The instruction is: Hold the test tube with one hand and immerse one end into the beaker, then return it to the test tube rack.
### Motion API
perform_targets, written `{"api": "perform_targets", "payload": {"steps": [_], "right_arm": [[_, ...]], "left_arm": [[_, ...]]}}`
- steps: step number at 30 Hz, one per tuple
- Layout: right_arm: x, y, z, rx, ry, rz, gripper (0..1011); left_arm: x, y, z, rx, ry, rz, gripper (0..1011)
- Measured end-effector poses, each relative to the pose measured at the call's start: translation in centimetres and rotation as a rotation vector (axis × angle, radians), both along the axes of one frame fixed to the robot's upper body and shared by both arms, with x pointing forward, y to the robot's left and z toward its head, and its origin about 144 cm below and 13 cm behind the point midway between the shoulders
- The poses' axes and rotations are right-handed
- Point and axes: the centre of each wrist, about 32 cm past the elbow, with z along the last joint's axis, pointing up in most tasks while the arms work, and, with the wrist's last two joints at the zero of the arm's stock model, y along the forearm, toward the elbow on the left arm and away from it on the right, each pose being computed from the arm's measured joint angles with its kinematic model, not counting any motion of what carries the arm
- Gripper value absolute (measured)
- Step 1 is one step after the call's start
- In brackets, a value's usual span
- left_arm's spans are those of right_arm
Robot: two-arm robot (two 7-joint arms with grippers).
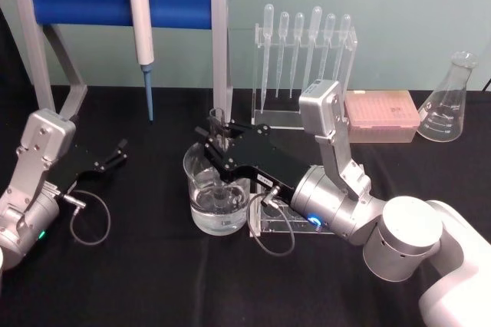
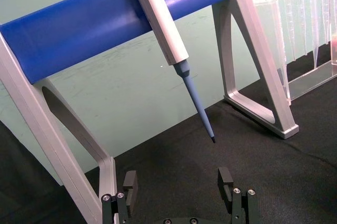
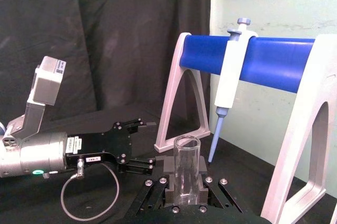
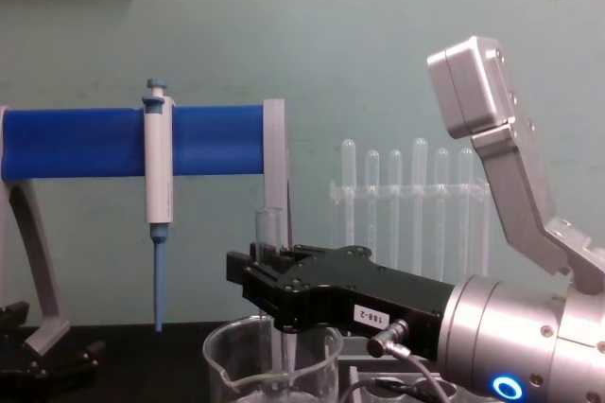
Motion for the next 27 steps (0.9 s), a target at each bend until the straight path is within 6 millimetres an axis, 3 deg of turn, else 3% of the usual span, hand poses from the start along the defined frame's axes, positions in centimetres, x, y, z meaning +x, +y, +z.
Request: {"api": "perform_targets", "payload": {"steps": [27], "right_arm": [[0.0,0.0,0.0,0.0,0.0,0.0,224]], "left_arm": [[0.0,0.0,0.0,0.0,0.0,0.0,1000]]}}
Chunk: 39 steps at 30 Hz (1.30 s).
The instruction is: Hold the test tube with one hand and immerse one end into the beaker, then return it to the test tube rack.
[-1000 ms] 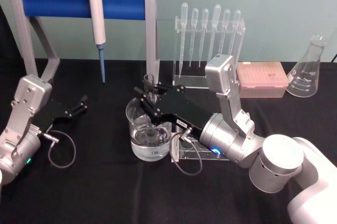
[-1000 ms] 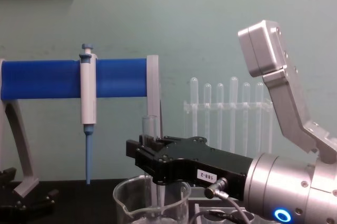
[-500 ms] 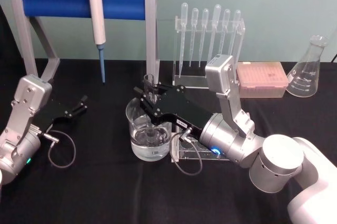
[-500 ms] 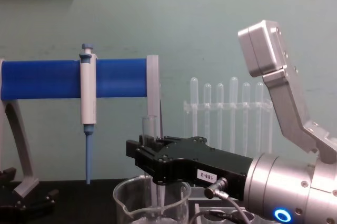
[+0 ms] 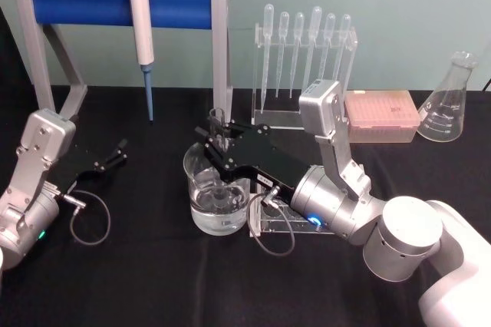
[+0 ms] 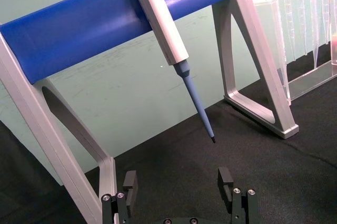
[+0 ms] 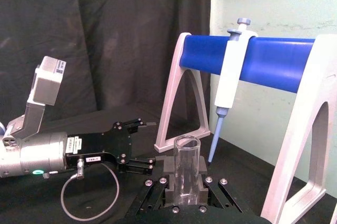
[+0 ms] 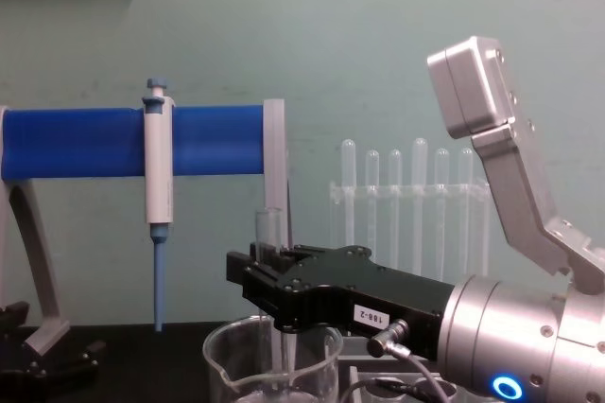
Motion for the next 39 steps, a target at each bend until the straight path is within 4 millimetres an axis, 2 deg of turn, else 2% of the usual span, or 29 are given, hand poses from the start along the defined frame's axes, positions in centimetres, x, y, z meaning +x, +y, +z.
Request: {"api": "perform_targets", "payload": {"steps": [39], "right_arm": [[0.0,0.0,0.0,0.0,0.0,0.0,224]], "left_arm": [[0.0,0.0,0.0,0.0,0.0,0.0,1000]]}}
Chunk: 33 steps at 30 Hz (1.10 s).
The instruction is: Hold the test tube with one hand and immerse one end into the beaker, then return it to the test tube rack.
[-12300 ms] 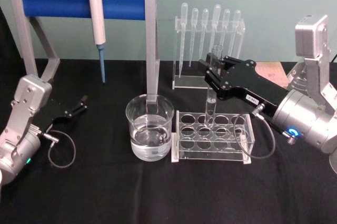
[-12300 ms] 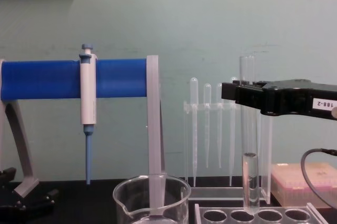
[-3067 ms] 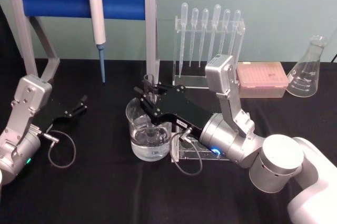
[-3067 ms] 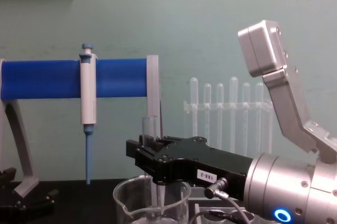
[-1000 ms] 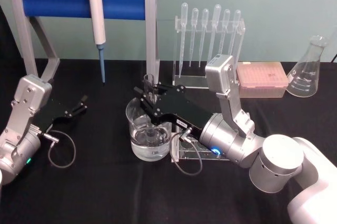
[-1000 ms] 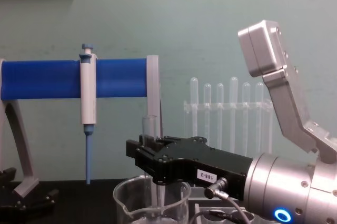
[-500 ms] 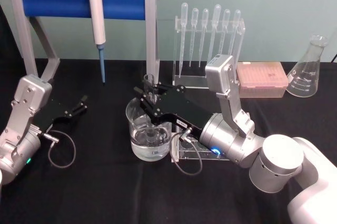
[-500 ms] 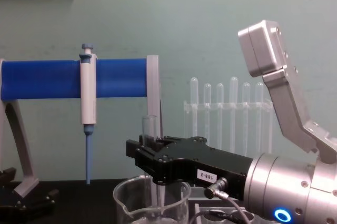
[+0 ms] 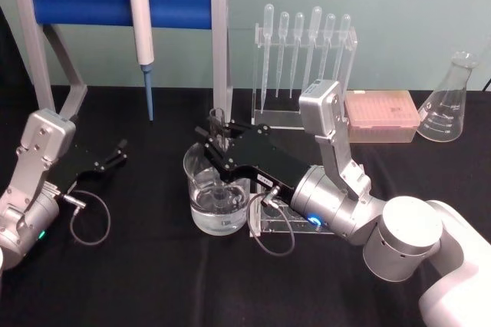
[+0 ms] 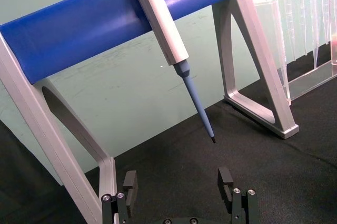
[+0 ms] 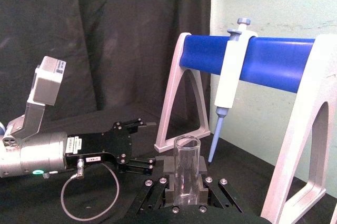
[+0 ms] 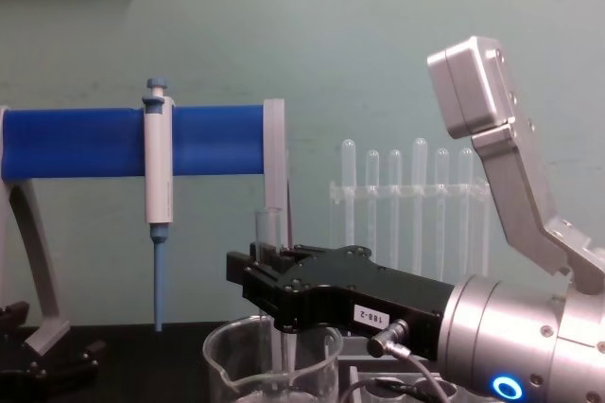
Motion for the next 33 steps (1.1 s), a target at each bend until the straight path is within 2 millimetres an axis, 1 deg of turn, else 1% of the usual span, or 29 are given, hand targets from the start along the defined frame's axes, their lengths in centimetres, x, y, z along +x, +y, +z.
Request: {"api": "perform_targets", "payload": {"steps": [33], "right_arm": [[0.0,0.0,0.0,0.0,0.0,0.0,224]], "left_arm": [[0.0,0.0,0.0,0.0,0.0,0.0,1000]]}}
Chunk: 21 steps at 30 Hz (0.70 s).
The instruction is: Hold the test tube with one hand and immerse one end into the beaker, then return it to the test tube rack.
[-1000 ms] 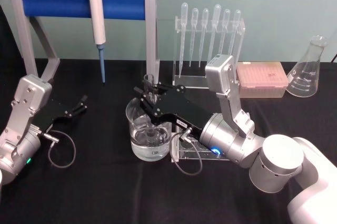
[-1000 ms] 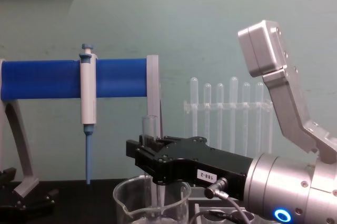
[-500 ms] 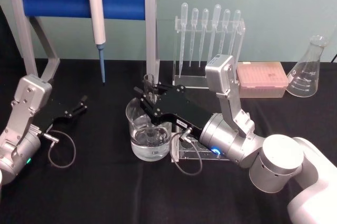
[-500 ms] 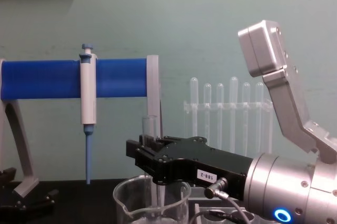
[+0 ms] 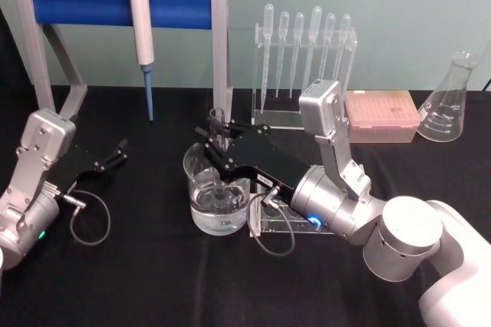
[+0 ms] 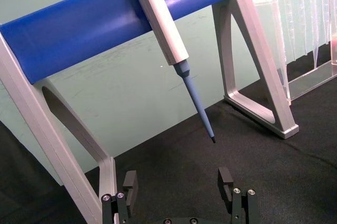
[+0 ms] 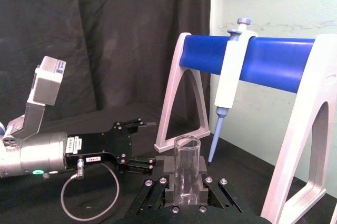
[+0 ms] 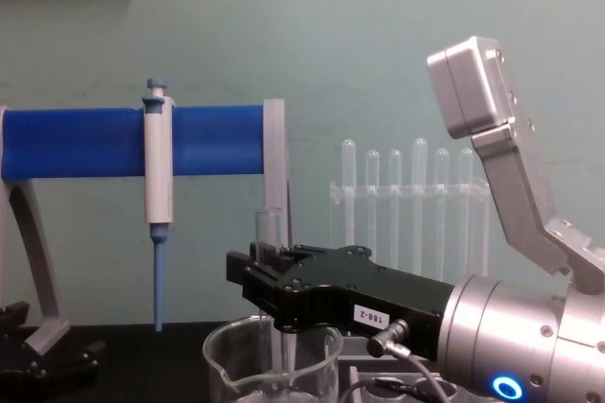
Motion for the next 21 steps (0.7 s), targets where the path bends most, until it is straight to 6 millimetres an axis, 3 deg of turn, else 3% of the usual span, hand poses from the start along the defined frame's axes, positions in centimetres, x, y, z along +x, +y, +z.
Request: {"api": "perform_targets", "payload": {"steps": [21], "right_arm": [[0.0,0.0,0.0,0.0,0.0,0.0,224]], "left_arm": [[0.0,0.0,0.0,0.0,0.0,0.0,1000]]}}
